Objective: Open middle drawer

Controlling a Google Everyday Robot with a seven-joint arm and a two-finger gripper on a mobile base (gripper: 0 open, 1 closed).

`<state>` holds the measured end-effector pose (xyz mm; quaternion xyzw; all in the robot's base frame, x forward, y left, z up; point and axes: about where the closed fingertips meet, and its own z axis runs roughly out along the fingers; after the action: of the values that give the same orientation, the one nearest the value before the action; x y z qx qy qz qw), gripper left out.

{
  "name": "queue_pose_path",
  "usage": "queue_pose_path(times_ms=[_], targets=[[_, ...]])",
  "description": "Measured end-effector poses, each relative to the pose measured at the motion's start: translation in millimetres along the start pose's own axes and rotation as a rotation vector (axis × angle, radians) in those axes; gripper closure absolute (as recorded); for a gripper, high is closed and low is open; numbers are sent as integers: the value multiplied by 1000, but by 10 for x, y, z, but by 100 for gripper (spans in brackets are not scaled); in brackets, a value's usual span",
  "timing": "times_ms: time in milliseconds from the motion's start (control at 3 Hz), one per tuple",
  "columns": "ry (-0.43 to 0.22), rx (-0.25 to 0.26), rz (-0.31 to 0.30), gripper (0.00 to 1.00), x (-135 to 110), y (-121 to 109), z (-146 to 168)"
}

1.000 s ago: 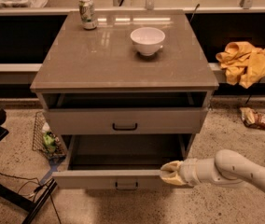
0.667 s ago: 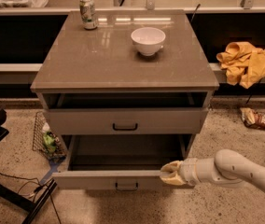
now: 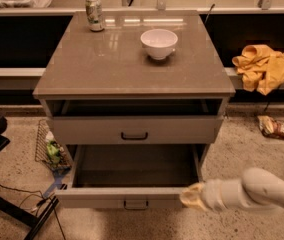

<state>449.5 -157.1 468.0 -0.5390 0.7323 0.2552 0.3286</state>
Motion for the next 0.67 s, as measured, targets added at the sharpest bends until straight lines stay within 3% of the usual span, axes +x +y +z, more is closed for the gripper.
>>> queue_pose_path(times_ms=[333, 667], targets=[[60, -91, 19, 100, -113, 935, -753], [57, -85, 10, 100, -135, 908, -763]])
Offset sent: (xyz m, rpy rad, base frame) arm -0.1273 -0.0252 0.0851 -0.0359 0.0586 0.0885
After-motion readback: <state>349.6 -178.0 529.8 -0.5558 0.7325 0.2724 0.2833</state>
